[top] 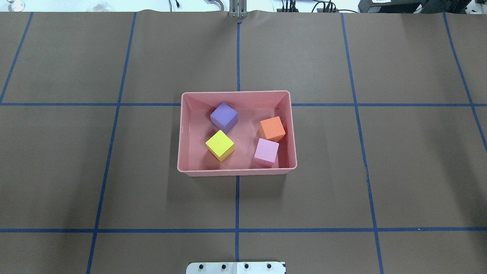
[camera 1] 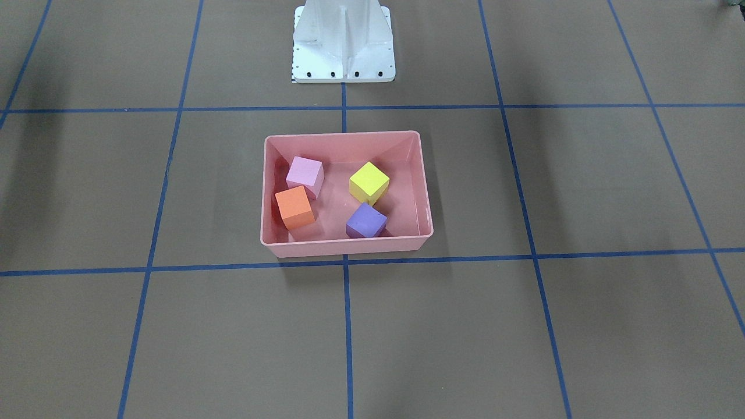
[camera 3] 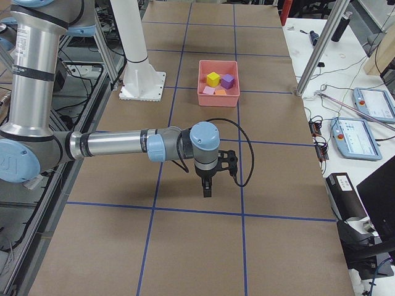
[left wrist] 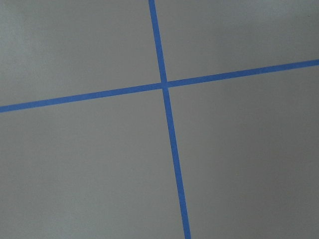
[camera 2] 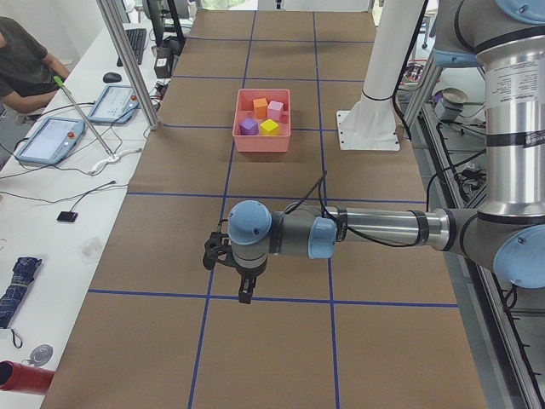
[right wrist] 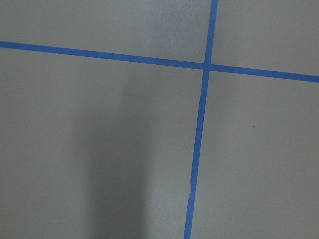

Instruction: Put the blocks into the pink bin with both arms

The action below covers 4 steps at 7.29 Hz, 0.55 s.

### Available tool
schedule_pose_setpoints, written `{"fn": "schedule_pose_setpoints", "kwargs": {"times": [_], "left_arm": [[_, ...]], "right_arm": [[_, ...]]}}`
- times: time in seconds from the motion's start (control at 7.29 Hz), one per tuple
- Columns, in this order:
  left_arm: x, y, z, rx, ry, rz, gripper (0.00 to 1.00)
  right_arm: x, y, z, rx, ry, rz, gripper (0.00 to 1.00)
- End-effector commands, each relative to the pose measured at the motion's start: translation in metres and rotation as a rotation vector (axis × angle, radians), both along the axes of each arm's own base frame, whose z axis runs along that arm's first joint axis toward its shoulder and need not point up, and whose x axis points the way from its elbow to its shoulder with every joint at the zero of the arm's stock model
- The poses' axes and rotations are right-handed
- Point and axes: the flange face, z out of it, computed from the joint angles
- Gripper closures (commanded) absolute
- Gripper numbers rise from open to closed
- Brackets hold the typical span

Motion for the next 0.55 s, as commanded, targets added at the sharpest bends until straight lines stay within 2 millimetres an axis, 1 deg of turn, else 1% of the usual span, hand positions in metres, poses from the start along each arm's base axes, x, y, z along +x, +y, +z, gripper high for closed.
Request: {"fn": "schedule_pose_setpoints", "kwargs": {"times": [0.0,0.14,0.27,0.41], "left_arm": [[0.0,-0.005,-0.005,-0.058,0.006,-0.055,0.0],[0.002,-0.005,-0.004,-0.086,0.006,-0.065,0.0],[0.002,-0.016,-0.012,-0.138,0.006,-0.066,0.0],[0.002,-0.029,-0.022,-0.188,0.004,-0.066,0.0]], "right_arm": [[-0.004,-0.017,0.005,-0.029,0.008,0.019,0.0],[-0.007,-0.02,0.017,-0.041,0.009,0.004,0.0],[-0.008,-0.038,0.011,-0.024,0.009,0.002,0.0],[-0.008,-0.04,0.017,-0.031,0.012,0.001,0.0]]}}
